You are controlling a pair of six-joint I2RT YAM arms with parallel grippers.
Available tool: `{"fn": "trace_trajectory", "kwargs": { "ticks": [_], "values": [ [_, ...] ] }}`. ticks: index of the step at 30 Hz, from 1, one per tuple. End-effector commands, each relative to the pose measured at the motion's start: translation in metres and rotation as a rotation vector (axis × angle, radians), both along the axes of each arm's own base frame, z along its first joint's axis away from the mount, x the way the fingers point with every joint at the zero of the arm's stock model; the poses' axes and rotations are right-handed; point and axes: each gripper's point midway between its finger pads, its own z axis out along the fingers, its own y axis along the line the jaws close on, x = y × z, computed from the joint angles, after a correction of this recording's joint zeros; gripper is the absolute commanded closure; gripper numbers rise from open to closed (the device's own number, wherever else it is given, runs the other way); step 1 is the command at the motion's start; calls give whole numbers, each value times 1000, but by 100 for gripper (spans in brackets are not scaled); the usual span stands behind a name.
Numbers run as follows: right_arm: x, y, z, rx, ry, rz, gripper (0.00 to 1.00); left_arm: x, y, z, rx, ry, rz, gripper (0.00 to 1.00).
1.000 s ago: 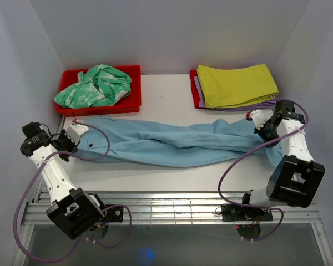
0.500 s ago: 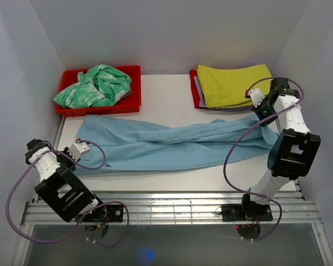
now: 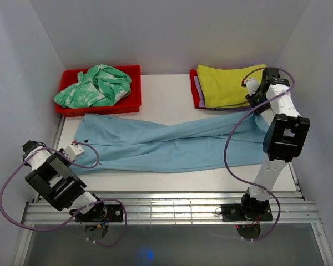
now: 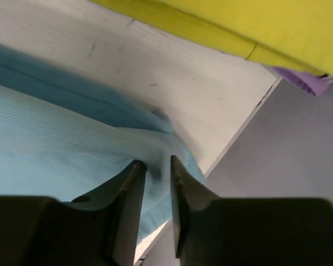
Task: Fold and stack the trousers
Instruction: Flatten the trousers out
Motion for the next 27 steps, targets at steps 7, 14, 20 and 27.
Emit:
{"fn": "trace_trajectory", "kwargs": {
  "ticks": [7,14,20,27],
  "values": [
    [-21,-21,52,-60,-54,-34,25,13,21,19,97,-74,-21,100],
    [-152,-7,24,-72,150,216,34,17,4,29,16,-109,-12,100],
    [-193,-5,-28,-128,190,346,35,21,2,34,-33,-109,23,100],
    [-189,-2,-73,-106,250,415,34,24,3,41,-61,-107,60,100]
  ]
}}
